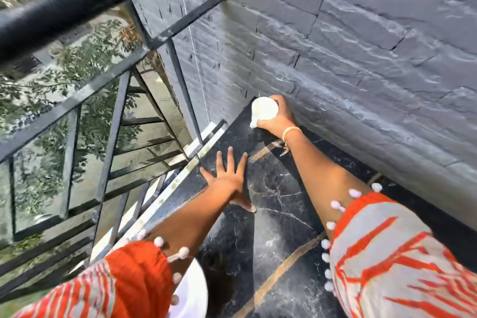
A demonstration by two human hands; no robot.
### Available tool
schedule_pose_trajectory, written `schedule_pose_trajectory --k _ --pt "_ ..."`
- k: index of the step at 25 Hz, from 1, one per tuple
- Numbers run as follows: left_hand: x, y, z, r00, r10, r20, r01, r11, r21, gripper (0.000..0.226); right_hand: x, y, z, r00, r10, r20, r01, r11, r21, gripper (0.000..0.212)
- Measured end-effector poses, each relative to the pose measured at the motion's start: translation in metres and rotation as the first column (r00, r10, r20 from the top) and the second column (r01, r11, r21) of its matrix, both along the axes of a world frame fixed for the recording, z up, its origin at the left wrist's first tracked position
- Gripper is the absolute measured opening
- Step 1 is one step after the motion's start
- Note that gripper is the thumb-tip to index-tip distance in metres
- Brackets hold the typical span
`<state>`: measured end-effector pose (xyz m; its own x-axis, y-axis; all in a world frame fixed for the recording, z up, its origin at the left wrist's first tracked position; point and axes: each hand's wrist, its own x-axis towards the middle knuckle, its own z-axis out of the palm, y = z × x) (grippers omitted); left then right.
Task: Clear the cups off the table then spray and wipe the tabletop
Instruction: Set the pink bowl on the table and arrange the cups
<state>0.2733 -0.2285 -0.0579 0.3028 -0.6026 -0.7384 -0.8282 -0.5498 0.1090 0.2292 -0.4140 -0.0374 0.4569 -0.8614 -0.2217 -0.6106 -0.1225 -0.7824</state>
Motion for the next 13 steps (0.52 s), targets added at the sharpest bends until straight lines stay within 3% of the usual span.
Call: schedule_pose_trajectory --k 7,10,13 --pt "-0.001 -0.004 0.003 0.999 0.035 0.023 -0.036 0.999 0.017 0.153 -0.029 0.030 -0.014 0.998 -0.025 0.064 0.014 0.987 0.161 0.095" --pt "-0.003 0.002 0.008 0.996 0.081 0.025 -0.079 0.994 -0.069 0.149 -0.060 0.073 -0.027 0.999 0.001 -0.036 0.001 0.998 0.056 0.074" --pt "-0.018 0.029 0.004 0.987 0.162 0.004 -0.155 0.955 -0.251 0.126 -0.103 0.123 -0.030 0.984 0.100 -0.146 -0.098 0.995 0.021 0.054"
